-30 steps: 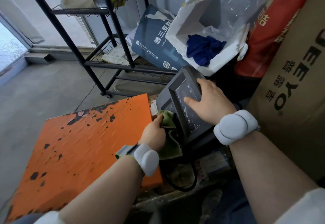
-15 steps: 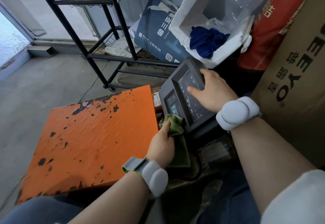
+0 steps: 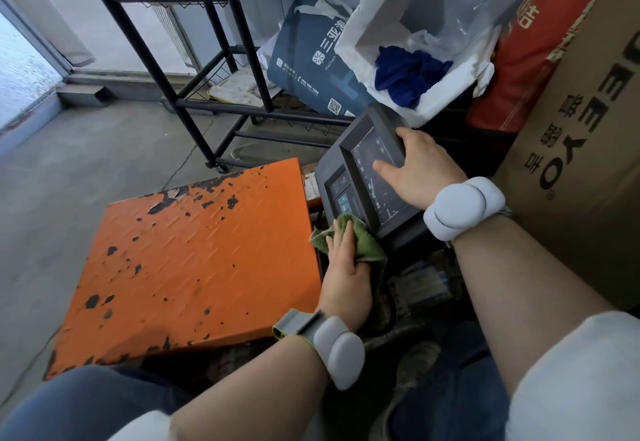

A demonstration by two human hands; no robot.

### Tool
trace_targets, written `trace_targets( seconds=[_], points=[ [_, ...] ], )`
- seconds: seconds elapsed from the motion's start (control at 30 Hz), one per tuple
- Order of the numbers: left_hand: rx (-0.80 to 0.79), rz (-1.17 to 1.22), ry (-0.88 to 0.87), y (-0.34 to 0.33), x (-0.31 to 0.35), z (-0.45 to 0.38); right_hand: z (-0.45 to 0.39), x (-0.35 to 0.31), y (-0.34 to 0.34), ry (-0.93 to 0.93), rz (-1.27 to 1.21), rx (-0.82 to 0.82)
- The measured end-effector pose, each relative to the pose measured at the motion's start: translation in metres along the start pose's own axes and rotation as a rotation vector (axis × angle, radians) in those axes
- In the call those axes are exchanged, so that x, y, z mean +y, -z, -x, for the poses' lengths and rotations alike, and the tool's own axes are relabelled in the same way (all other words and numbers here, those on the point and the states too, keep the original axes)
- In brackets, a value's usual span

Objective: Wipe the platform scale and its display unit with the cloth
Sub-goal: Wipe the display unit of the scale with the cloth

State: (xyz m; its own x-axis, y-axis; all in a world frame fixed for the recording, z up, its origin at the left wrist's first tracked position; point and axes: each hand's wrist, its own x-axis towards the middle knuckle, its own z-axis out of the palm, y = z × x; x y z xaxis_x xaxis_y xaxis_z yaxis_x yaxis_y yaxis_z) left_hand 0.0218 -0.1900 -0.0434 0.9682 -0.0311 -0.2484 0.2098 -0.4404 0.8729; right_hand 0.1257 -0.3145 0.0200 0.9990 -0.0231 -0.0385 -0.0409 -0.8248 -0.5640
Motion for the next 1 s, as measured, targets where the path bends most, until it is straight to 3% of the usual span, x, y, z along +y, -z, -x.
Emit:
trace_targets(
  seconds=[0.3,1.0],
  points=[
    [0.005,-0.042,-0.130,-0.007,0.008,-0.027,0.000,0.001,0.000,-0.001,-0.005,0.006],
    [0.100,-0.150,-0.027,0.018,0.015,-0.117,-0.004,0.006,-0.003,0.014,-0.044,0.020]
  ],
)
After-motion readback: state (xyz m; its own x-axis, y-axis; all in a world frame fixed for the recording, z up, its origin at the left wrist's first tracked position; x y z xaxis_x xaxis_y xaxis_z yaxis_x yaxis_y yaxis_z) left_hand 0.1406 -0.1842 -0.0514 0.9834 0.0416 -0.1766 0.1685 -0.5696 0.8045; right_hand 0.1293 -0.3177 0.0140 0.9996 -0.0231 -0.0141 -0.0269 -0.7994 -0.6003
